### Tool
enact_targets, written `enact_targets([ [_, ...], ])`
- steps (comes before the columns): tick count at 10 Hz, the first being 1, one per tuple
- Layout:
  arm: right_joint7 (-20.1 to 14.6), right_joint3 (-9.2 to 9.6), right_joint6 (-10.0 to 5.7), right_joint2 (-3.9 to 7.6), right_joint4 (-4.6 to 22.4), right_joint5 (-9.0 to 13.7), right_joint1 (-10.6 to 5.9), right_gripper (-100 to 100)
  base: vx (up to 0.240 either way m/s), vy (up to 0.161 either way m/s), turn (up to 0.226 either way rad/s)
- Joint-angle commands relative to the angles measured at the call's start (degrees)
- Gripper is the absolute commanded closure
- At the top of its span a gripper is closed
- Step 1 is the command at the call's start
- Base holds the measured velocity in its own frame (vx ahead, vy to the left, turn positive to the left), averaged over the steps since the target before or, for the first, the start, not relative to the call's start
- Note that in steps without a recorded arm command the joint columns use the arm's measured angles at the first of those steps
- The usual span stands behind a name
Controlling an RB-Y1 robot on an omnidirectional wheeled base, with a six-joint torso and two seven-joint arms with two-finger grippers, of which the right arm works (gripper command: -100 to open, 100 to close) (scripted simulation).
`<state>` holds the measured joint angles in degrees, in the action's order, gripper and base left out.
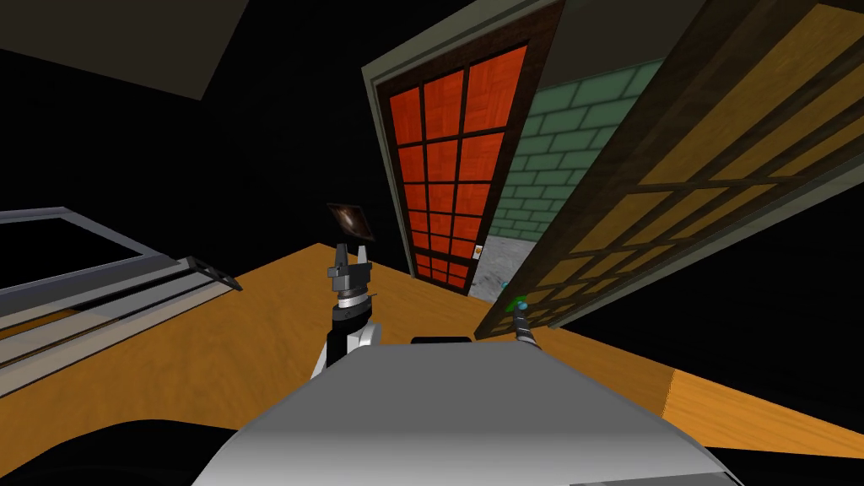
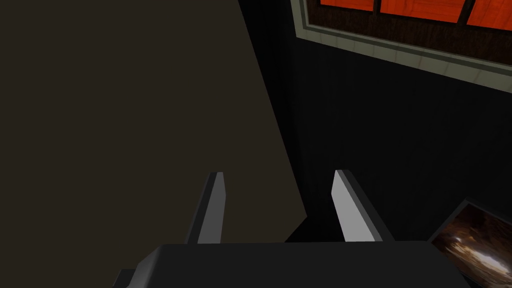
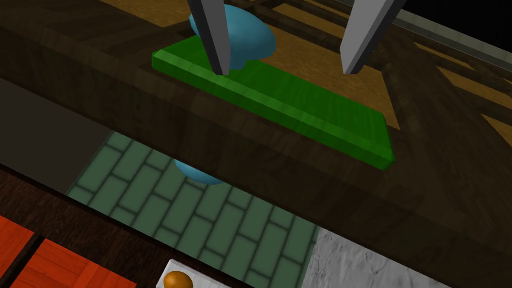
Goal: Pull the door open
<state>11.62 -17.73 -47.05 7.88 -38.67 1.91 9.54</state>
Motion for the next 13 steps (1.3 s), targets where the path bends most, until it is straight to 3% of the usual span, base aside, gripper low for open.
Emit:
enact_targets([
  [1, -0.64, -1.14, -0.27, 1.61, 1.70, 0.70, -0.42, 100, -0.020, -0.009, 0.025],
  [6, -8.38, 1.09, -0.52, 2.34, 1.45, 2.77, -0.97, 100, -0.061, -0.046, 0.088],
  [8, -8.81, 1.09, -0.52, 2.34, 1.45, 2.77, -0.97, 100, -0.039, -0.020, 0.024],
  [13, -15.62, 3.08, -0.75, 3.00, 1.23, 4.63, -1.47, 100, -0.041, -0.029, 0.071],
])
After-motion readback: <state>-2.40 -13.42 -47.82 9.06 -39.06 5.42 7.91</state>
